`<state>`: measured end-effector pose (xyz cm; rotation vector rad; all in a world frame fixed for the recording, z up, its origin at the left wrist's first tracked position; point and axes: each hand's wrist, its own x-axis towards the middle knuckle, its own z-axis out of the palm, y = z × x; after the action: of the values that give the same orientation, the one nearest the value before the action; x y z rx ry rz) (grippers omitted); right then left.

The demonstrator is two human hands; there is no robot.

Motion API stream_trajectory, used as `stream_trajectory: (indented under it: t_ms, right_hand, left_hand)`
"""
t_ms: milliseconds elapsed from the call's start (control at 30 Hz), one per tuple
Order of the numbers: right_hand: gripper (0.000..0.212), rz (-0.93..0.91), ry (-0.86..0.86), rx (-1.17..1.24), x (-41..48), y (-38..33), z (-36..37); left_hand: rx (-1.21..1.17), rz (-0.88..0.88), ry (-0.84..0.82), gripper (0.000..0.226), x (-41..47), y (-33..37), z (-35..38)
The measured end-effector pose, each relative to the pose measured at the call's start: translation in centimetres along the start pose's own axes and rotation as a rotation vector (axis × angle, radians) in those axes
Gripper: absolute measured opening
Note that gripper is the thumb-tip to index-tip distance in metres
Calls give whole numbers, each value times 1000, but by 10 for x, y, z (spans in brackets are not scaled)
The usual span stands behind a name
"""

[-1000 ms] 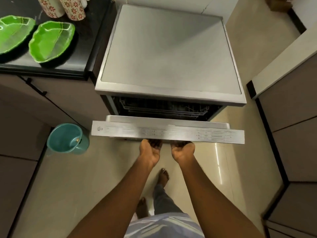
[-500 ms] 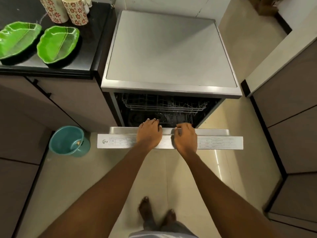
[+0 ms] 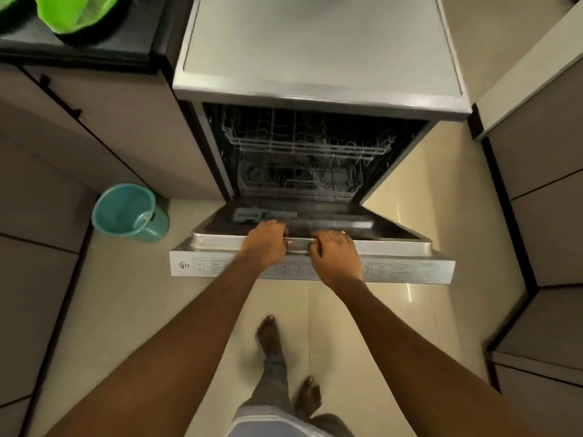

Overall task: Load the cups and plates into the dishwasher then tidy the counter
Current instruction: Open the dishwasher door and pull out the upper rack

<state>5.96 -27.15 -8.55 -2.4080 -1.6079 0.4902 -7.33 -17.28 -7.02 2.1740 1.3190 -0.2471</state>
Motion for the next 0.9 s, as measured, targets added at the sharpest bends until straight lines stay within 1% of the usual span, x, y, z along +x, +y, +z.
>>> stream_trajectory:
  t_ms: [133, 267, 367, 467, 533, 667, 733, 900]
  right_hand:
    - [40, -7, -47, 17, -58, 17, 49]
    - [45, 4, -155, 36, -111, 39, 107]
    - [47, 27, -205, 48, -140, 53, 150]
    - [47, 56, -256, 45, -162, 67, 197]
    - [46, 73, -256, 40, -172, 74, 227]
    - [47, 110, -246, 25, -194, 87, 288]
    - [48, 146, -244, 44, -202, 96, 322]
    - [49, 209, -246, 102, -219, 120, 399]
  left_hand:
    - [-19, -75, -57, 27, -33, -12, 55]
    - [47, -119, -96, 27, -63, -29, 135]
    - [67, -108, -91, 27, -79, -46, 190]
    - [74, -91, -98, 33, -91, -65, 242]
    - [79, -78, -103, 36, -93, -80, 274]
    - [63, -26, -112, 31, -90, -114, 332]
    - [64, -7, -103, 32, -86, -129, 363]
    - [51, -4, -39, 37, -88, -159, 445]
